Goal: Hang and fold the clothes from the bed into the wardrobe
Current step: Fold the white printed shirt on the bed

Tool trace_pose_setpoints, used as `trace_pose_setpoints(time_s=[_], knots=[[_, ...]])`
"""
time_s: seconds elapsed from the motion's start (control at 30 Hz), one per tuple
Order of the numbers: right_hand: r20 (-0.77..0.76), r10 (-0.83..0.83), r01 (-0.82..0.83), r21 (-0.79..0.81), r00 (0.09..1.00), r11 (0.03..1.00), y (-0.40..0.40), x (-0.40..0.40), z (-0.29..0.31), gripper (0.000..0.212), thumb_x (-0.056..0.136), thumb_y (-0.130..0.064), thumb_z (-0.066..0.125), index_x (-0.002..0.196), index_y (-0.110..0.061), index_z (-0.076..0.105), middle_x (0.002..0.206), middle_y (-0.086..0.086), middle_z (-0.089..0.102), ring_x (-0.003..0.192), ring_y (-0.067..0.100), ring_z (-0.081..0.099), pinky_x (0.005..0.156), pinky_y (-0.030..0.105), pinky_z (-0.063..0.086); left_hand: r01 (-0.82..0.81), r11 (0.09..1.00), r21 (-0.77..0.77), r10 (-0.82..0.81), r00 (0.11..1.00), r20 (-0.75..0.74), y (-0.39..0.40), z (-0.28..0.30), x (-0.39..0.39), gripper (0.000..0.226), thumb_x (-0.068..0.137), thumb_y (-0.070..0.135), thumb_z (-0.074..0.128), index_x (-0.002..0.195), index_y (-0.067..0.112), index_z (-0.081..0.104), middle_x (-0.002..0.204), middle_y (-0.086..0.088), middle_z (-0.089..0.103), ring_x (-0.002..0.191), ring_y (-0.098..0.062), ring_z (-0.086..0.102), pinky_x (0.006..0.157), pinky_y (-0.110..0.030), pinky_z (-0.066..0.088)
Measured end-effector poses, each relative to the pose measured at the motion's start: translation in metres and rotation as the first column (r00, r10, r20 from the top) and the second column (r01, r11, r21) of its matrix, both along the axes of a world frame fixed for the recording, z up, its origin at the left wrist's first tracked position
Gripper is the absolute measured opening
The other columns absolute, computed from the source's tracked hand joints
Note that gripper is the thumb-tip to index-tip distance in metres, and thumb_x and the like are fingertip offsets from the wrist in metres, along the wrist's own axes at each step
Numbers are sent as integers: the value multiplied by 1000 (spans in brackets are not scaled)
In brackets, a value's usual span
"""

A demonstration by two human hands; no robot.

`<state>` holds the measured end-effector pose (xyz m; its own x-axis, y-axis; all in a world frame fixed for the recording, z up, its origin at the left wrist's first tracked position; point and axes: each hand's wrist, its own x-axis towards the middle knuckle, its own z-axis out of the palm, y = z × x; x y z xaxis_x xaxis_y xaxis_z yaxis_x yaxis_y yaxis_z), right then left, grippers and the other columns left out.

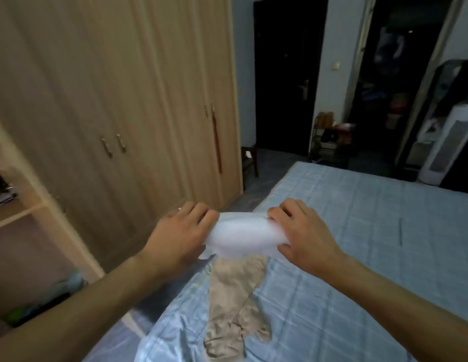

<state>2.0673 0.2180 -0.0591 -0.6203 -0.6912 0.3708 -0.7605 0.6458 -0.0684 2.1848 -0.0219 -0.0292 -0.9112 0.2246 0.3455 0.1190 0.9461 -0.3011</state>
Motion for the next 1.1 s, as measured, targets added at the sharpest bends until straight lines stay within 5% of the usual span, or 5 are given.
trace_pose_setpoints(time_s=[0.4, 0.83, 1.1], knots=[[-56, 453, -449, 61, 890, 891, -216, 93, 23, 58, 58, -22, 73, 115, -22, 59, 104, 1, 52, 91, 22, 53, 72, 37, 49, -466, 883, 51, 465, 885, 43, -146, 6, 186, 57, 62, 27, 84, 114, 19, 61, 110, -3, 63, 91, -25, 61, 62, -36, 55], [-139, 690, -687, 75, 711, 723, -483, 240, 43, 60, 57, -25, 71, 115, -22, 56, 105, -1, 51, 91, 23, 53, 72, 39, 51, -677, 732, 74, 681, 726, -90, -353, 7, 377, 65, 43, 25, 85, 104, 16, 64, 95, -2, 61, 81, -27, 61, 57, -35, 52], [-125, 789, -784, 97, 602, 614, -606, 277, 32, 56, 59, -19, 68, 113, -22, 56, 103, -2, 49, 90, 19, 51, 70, 33, 48, -747, 649, 145, 761, 640, -104, -445, -16, 430, 62, 43, 18, 82, 102, 15, 63, 99, -1, 62, 81, -27, 60, 58, -36, 52]])
